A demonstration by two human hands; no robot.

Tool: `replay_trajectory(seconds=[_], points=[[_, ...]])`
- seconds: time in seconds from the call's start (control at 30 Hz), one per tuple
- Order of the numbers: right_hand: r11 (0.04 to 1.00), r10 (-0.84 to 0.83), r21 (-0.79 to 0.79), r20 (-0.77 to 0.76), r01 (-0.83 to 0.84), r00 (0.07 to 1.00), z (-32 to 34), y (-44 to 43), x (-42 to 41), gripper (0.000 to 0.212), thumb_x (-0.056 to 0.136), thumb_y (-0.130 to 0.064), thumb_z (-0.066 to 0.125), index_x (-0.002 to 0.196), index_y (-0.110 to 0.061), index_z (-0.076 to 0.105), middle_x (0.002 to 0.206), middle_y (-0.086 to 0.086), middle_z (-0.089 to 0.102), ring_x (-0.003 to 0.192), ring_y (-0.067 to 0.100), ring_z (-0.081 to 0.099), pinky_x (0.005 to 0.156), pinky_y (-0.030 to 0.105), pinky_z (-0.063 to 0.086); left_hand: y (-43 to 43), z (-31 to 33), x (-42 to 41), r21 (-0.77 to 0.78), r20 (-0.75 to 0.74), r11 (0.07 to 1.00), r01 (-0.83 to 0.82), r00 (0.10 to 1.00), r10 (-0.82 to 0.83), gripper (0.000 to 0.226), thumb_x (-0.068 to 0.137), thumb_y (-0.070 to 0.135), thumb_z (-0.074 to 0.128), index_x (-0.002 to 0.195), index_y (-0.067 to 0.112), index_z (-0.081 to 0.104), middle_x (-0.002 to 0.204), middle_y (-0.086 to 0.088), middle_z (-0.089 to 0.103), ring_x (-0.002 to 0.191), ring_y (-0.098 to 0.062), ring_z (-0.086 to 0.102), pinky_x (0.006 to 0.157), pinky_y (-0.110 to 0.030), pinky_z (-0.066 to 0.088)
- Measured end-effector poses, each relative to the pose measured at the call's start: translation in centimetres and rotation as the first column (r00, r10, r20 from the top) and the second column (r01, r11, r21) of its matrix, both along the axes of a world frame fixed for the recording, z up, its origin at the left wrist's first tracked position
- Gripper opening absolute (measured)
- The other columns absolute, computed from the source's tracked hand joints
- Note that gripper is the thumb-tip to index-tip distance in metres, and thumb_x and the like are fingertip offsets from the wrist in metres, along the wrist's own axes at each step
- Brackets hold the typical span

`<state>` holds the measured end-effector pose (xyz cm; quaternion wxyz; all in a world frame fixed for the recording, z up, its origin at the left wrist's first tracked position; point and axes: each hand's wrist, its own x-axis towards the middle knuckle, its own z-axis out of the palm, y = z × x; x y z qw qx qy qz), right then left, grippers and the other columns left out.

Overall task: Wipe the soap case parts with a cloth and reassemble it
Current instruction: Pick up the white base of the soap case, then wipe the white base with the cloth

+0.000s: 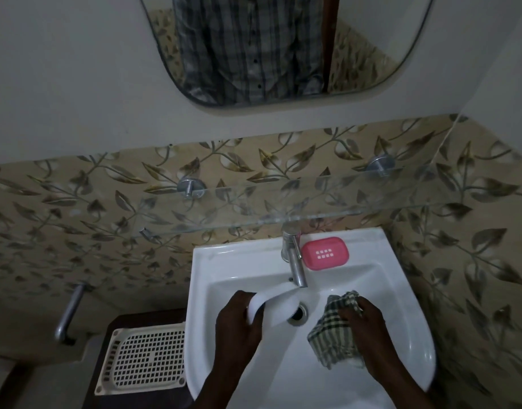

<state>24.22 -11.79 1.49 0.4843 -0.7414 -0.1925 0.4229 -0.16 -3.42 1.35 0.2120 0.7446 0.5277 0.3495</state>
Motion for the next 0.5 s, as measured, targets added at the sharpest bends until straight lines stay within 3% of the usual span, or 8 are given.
replay_trajectory(seconds=[0.03,0.07,0.13,0.2,0.3,0.37,0.43,0.5], points=[[1.0,-0.01,-0.007,0.007,0.01,1.0,0.0,-0.2,0.4,0.025,0.089,-0.006,0.065,0.113,-0.013,0.067,0.104,0.016,0.071,0.095,0.035,0.068,0.087,0.057,0.056,0.3,-0.6,0.0,-0.048,-0.083,0.999,0.009,0.996,-0.013,0.007,0.091,0.026,0.063,0.097,0.028,0.067,0.092,0.011,0.069,0.083,-0.008,0.068,0.07,-0.023,0.053],[1.0,-0.013,-0.023,0.034,0.014,0.999,0.0,-0.4,0.7,0.028,0.089,-0.006,0.065,0.116,-0.012,0.066,0.107,0.016,0.07,0.097,0.034,0.066,0.089,0.055,0.055,0.3,-1.6,0.2,-0.12,-0.314,0.993,0.003,0.949,-0.04,0.011,0.091,0.019,0.059,0.098,0.023,0.066,0.099,0.006,0.07,0.086,-0.017,0.07,0.072,-0.029,0.054],[0.998,0.019,-0.058,0.139,-0.011,0.99,0.2,-0.7,0.7,0.034,0.09,-0.007,0.064,0.124,-0.011,0.062,0.111,0.013,0.068,0.101,0.032,0.064,0.091,0.048,0.053,-0.7,-3.0,0.7,-0.306,-0.643,0.95,-0.064,0.75,-0.157,0.02,0.086,0.011,0.048,0.1,0.018,0.061,0.112,-0.001,0.064,0.093,-0.024,0.069,0.075,-0.034,0.052],[0.996,0.078,-0.071,0.244,-0.062,0.967,0.6,-0.6,0.4,0.038,0.09,-0.009,0.065,0.128,-0.011,0.06,0.115,0.012,0.068,0.106,0.032,0.062,0.091,0.042,0.052,-1.2,-3.9,1.0,-0.344,-0.662,0.934,-0.097,0.73,-0.168,0.022,0.087,0.018,0.047,0.104,0.021,0.06,0.114,0.002,0.062,0.098,-0.022,0.068,0.078,-0.032,0.051],[0.985,0.172,-0.089,0.337,-0.151,0.926,1.3,-0.6,-1.1,0.038,0.089,-0.009,0.067,0.126,-0.011,0.061,0.111,0.014,0.071,0.102,0.031,0.065,0.086,0.036,0.052,-1.7,-4.2,1.1,-0.357,-0.447,0.919,-0.167,0.894,-0.011,0.029,0.092,0.027,0.054,0.119,0.027,0.065,0.118,0.007,0.068,0.111,-0.018,0.065,0.09,-0.03,0.05],[0.976,0.206,-0.027,0.418,-0.215,0.885,1.6,-0.6,-2.6,0.036,0.088,-0.007,0.069,0.123,-0.008,0.062,0.104,0.012,0.073,0.098,0.029,0.068,0.082,0.034,0.052,-1.8,-3.4,1.8,-0.512,-0.088,0.852,-0.111,0.993,0.077,0.028,0.088,0.017,0.059,0.112,0.022,0.073,0.109,0.002,0.075,0.107,-0.024,0.069,0.087,-0.033,0.055],[0.939,0.29,0.018,0.499,-0.344,0.817,1.4,-0.4,-4.8,0.029,0.088,-0.006,0.067,0.117,-0.007,0.062,0.094,0.008,0.076,0.086,0.026,0.072,0.073,0.035,0.055,-1.7,-2.0,3.1,-0.736,0.279,0.669,0.105,0.947,0.158,0.024,0.08,0.016,0.06,0.096,0.019,0.078,0.095,-0.005,0.079,0.094,-0.027,0.074,0.074,-0.036,0.06],[0.908,0.337,0.038,0.525,-0.417,0.781,0.8,-0.1,-6.5,0.017,0.092,-0.011,0.063,0.109,-0.011,0.06,0.082,0.002,0.074,0.074,0.021,0.071,0.064,0.036,0.055,-1.6,-0.6,4.2,-0.799,0.526,0.441,0.409,0.831,0.182,0.019,0.074,0.011,0.065,0.086,0.015,0.079,0.088,-0.012,0.079,0.081,-0.025,0.076,0.07,-0.037,0.062]])
